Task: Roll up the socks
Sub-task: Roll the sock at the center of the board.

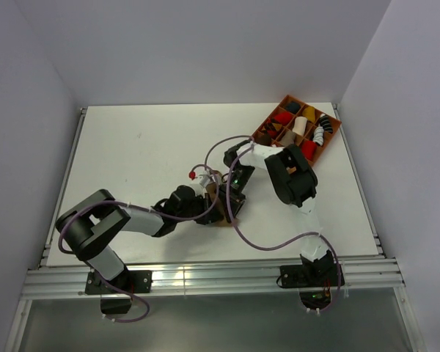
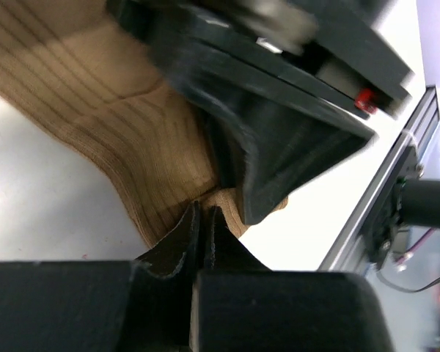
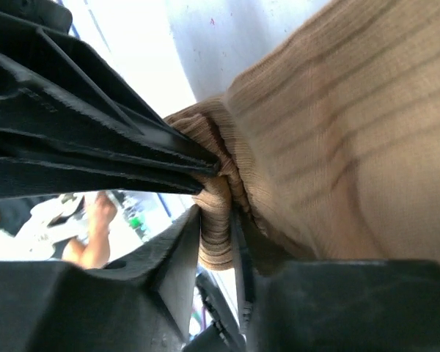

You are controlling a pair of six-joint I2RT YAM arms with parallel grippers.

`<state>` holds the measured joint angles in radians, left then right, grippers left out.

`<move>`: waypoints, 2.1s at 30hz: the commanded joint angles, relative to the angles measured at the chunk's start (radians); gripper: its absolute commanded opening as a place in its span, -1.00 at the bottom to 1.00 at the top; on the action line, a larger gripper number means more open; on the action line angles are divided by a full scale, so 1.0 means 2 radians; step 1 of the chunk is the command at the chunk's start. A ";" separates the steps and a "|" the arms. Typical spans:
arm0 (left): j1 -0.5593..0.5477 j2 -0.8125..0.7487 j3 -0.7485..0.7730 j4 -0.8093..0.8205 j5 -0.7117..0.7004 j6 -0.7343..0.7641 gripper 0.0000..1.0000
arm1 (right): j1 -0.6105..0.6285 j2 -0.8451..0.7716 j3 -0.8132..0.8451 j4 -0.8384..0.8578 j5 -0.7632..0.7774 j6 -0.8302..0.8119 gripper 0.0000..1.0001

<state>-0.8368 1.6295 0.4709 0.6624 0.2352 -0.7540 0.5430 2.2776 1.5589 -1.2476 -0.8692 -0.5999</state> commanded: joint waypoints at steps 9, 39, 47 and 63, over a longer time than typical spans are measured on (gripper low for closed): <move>-0.003 0.047 0.064 -0.201 0.020 -0.115 -0.99 | -0.025 -0.122 -0.072 0.174 0.095 0.032 -0.13; 0.103 0.152 0.086 -0.276 0.238 -0.191 -0.99 | 0.156 -0.538 -0.480 0.533 0.274 -0.106 0.18; 0.107 0.159 0.094 -0.288 0.244 -0.178 -0.99 | 0.215 -0.525 -0.490 0.539 0.304 -0.105 0.14; 0.109 0.162 0.109 -0.300 0.255 -0.151 -0.99 | 0.248 -0.417 -0.447 0.526 0.370 -0.083 -0.23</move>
<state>-0.6144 1.8881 0.7155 0.2451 0.8246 -1.1007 1.0317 1.3964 0.6437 -0.2050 -0.1745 -0.7895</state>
